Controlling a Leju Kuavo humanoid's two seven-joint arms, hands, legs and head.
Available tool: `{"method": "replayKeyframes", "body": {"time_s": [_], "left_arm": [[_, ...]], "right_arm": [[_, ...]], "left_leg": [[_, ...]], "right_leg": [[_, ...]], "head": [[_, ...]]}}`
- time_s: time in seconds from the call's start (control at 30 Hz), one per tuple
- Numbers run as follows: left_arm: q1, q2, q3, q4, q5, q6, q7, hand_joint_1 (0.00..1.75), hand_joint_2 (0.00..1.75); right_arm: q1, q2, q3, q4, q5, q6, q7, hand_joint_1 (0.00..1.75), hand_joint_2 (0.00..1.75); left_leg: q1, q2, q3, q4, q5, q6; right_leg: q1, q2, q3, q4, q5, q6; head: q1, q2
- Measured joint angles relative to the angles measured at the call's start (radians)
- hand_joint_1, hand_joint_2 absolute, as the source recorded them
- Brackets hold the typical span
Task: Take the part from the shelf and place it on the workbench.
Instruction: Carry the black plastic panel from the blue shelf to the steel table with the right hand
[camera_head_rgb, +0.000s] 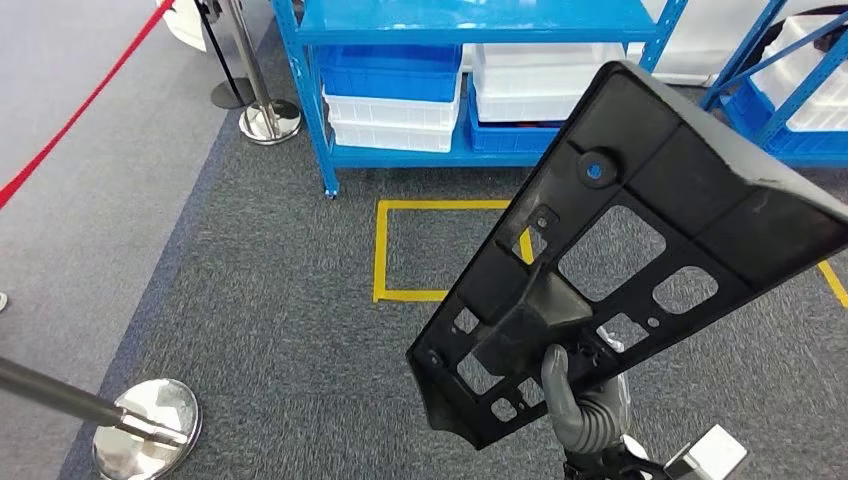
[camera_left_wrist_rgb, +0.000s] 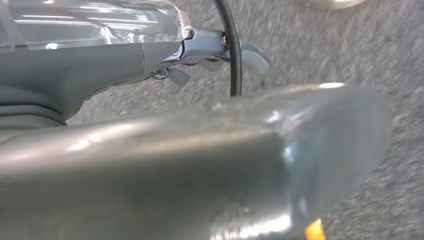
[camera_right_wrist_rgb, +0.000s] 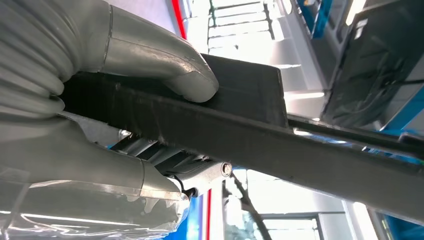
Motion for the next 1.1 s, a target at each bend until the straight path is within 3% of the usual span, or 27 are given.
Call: {"method": "replayKeyframes", "body": {"time_s": [0.07, 0.1, 0.13, 0.2, 0.23, 0.27, 0.33, 0.37, 0.4, 0.47, 0.5, 0.57, 0.6, 0.63, 0.67, 0.73, 0.77, 0.8, 0.83, 0.87, 0.9, 0.93, 1.0, 1.03, 1.1], "left_arm": [[0.000, 0.001, 0.004, 0.000, -0.005, -0.003, -0.001, 0.00, 0.00], [0.000, 0.002, 0.006, 0.000, -0.008, -0.005, -0.001, 0.00, 0.00], [0.000, 0.002, 0.007, 0.001, -0.010, -0.007, -0.001, 0.00, 0.00], [0.001, 0.001, 0.007, 0.001, -0.013, -0.010, -0.002, 0.00, 0.00], [0.001, 0.000, 0.008, 0.001, -0.014, -0.010, -0.002, 0.00, 0.00], [0.001, 0.000, 0.008, 0.001, -0.014, -0.011, -0.003, 0.00, 0.00], [0.001, 0.000, 0.010, 0.001, -0.015, -0.013, -0.005, 0.00, 0.00], [0.002, 0.000, 0.011, 0.001, -0.017, -0.013, -0.006, 0.00, 0.00], [0.002, -0.001, 0.012, 0.001, -0.019, -0.014, -0.007, 0.00, 0.00], [0.002, -0.001, 0.013, 0.001, -0.022, -0.014, -0.009, 0.00, 0.00], [0.002, 0.000, 0.014, 0.001, -0.024, -0.013, -0.010, 0.00, 0.00], [0.004, 0.000, 0.014, 0.001, -0.025, -0.013, -0.012, 0.00, 0.00], [0.005, 0.000, 0.015, 0.001, -0.025, -0.013, -0.011, 0.00, 0.00], [0.008, 0.000, 0.015, 0.001, -0.026, -0.014, -0.011, 0.00, 0.00], [0.010, 0.000, 0.016, 0.001, -0.027, -0.014, -0.011, 0.00, 0.00], [0.012, 0.001, 0.016, 0.001, -0.027, -0.015, -0.010, 0.00, 0.00], [0.012, 0.001, 0.016, 0.001, -0.028, -0.015, -0.010, 0.00, 0.00], [0.011, 0.001, 0.016, 0.001, -0.029, -0.015, -0.011, 0.00, 0.00], [0.011, 0.000, 0.016, 0.001, -0.030, -0.015, -0.011, 0.00, 0.00], [0.010, 0.000, 0.018, 0.001, -0.030, -0.015, -0.012, 0.00, 0.00], [0.010, 0.000, 0.020, 0.001, -0.029, -0.015, -0.012, 0.00, 0.00], [0.009, 0.001, 0.023, 0.000, -0.027, -0.014, -0.010, 0.00, 0.00], [0.007, 0.001, 0.032, 0.000, -0.023, -0.014, -0.003, 0.00, 0.00], [0.006, 0.002, 0.037, 0.000, -0.023, -0.014, 0.004, 0.00, 0.00], [0.008, 0.001, 0.047, 0.000, -0.022, -0.013, 0.017, 0.00, 0.00]], "right_arm": [[-0.014, 0.000, -0.003, 0.005, -0.005, -0.002, 0.005, 1.75, 1.75], [-0.017, 0.000, -0.006, 0.008, -0.006, -0.002, 0.006, 1.75, 1.75], [-0.020, 0.000, -0.009, 0.010, -0.008, -0.003, 0.008, 1.75, 1.75], [-0.025, 0.000, -0.014, 0.017, -0.011, -0.003, 0.010, 1.75, 1.75], [-0.027, 0.000, -0.017, 0.020, -0.013, -0.003, 0.011, 1.75, 1.75], [-0.028, 0.000, -0.019, 0.023, -0.013, -0.003, 0.011, 1.75, 1.75], [-0.029, 0.000, -0.022, 0.027, -0.014, -0.003, 0.012, 1.75, 1.75], [-0.030, 0.000, -0.023, 0.028, -0.014, -0.003, 0.012, 1.75, 1.75], [-0.032, 0.000, -0.023, 0.028, -0.014, -0.003, 0.012, 1.75, 1.75], [-0.041, 0.000, -0.025, 0.028, -0.015, -0.003, 0.012, 1.75, 1.75], [-0.045, 0.000, -0.027, 0.028, -0.015, -0.003, 0.012, 1.75, 1.75], [-0.050, 0.000, -0.030, 0.029, -0.017, -0.003, 0.012, 1.75, 1.75], [-0.051, 0.000, -0.031, 0.029, -0.017, -0.003, 0.013, 1.75, 1.75], [-0.052, 0.000, -0.031, 0.030, -0.018, -0.004, 0.013, 1.75, 1.75], [-0.053, 0.000, -0.031, 0.031, -0.018, -0.004, 0.013, 1.75, 1.75], [-0.054, 0.000, -0.032, 0.032, -0.018, -0.004, 0.014, 1.75, 1.75], [-0.053, 0.000, -0.032, 0.033, -0.018, -0.004, 0.014, 1.75, 1.75], [-0.053, 0.000, -0.032, 0.034, -0.018, -0.004, 0.014, 1.75, 1.75], [-0.051, 0.000, -0.032, 0.035, -0.018, -0.004, 0.014, 1.75, 1.75], [-0.049, 0.000, -0.032, 0.036, -0.018, -0.004, 0.014, 1.75, 1.75], [-0.046, 0.000, -0.032, 0.036, -0.018, -0.004, 0.014, 1.75, 1.75], [-0.043, 0.000, -0.033, 0.036, -0.018, -0.004, 0.014, 1.75, 1.75], [-0.035, 0.000, -0.036, 0.035, -0.018, -0.004, 0.012, 1.75, 1.75], [-0.032, 0.000, -0.037, 0.035, -0.018, -0.005, 0.011, 1.75, 1.75], [-0.023, 0.000, -0.042, 0.034, -0.017, -0.006, 0.010, 1.75, 1.75]], "left_leg": [[0.001, 0.003, -0.018, -0.007, 0.025, 0.011], [0.003, 0.005, -0.031, -0.010, 0.041, 0.018], [0.005, 0.007, -0.047, -0.012, 0.057, 0.023], [0.005, 0.008, -0.083, -0.009, 0.085, 0.029], [0.005, 0.009, -0.103, -0.006, 0.100, 0.029], [0.005, 0.009, -0.124, -0.001, 0.114, 0.028], [0.005, 0.009, -0.170, 0.013, 0.138, 0.023], [0.005, 0.009, -0.193, 0.022, 0.148, 0.020], [0.005, 0.009, -0.211, 0.032, 0.156, 0.016], [0.003, 0.008, -0.232, 0.047, 0.172, 0.006], [0.003, 0.008, -0.237, 0.048, 0.181, 0.001], [0.006, 0.007, -0.243, 0.042, 0.202, -0.012], [0.008, 0.006, -0.251, 0.044, 0.198, -0.018], [0.010, 0.005, -0.260, 0.059, 0.172, -0.023], [0.012, 0.004, -0.273, 0.093, 0.125, -0.028], [0.013, 0.003, -0.299, 0.214, 0.015, -0.037], [0.014, 0.003, -0.306, 0.280, -0.013, -0.039], [0.014, 0.003, -0.305, 0.328, -0.013, -0.041], [0.014, 0.003, -0.290, 0.347, 0.011, -0.041], [0.014, 0.003, -0.260, 0.330, 0.044, -0.039], [0.013, 0.002, -0.212, 0.281, 0.067, -0.036], [0.012, 0.001, -0.150, 0.204, 0.066, -0.032], [0.008, 0.000, -0.056, 0.066, 0.024, -0.019], [0.005, 0.001, -0.036, 0.029, 0.007, -0.013], [0.005, 0.002, -0.041, 0.017, 0.015, 0.004]], "right_leg": [[-0.004, 0.001, -0.006, -0.005, 0.006, 0.013], [-0.006, 0.003, -0.015, 0.009, -0.022, 0.019], [-0.008, 0.005, -0.025, 0.041, -0.071, 0.026], [-0.015, 0.007, -0.045, 0.155, -0.188, 0.037], [-0.018, 0.007, -0.051, 0.221, -0.221, 0.041], [-0.020, 0.007, -0.050, 0.273, -0.226, 0.044], [-0.024, 0.007, -0.012, 0.299, -0.168, 0.048], [-0.026, 0.007, 0.030, 0.264, -0.136, 0.047], [-0.026, 0.007, 0.091, 0.199, -0.129, 0.045], [-0.022, 0.007, 0.213, 0.033, -0.175, 0.037], [-0.018, 0.007, 0.249, -0.024, -0.200, 0.032], [-0.016, 0.006, 0.253, -0.058, -0.203, 0.021], [-0.016, 0.005, 0.242, -0.059, -0.189, 0.014], [-0.018, 0.003, 0.228, -0.061, -0.175, 0.006], [-0.019, 0.001, 0.212, -0.061, -0.161, -0.001], [-0.015, 0.000, 0.178, -0.055, -0.136, -0.009], [-0.014, -0.001, 0.159, -0.049, -0.125, -0.009], [-0.012, -0.002, 0.138, -0.042, -0.115, -0.009], [-0.012, -0.002, 0.116, -0.033, -0.106, -0.008], [-0.011, -0.002, 0.095, -0.023, -0.098, -0.006], [-0.011, -0.001, 0.077, -0.013, -0.092, -0.003], [-0.009, 0.000, 0.061, -0.003, -0.087, 0.000], [-0.007, -0.001, 0.046, 0.011, -0.076, 0.010], [-0.006, -0.002, 0.044, 0.013, -0.068, 0.015], [-0.008, -0.002, 0.041, 0.014, -0.059, 0.027]], "head": [[-0.005, 0.000], [-0.004, 0.000], [-0.001, 0.000], [0.003, 0.000], [0.005, 0.000], [0.005, 0.000], [0.006, 0.000], [0.007, 0.000], [0.006, 0.000], [0.005, 0.000], [0.005, 0.000], [0.005, 0.000], [0.006, 0.000], [0.004, 0.000], [0.002, 0.000], [-0.003, 0.000], [-0.003, 0.000], [-0.003, 0.000], [-0.003, 0.000], [-0.003, 0.000], [-0.003, 0.000], [-0.004, 0.000], [-0.003, 0.000], [-0.003, 0.000], [-0.002, 0.000]]}}
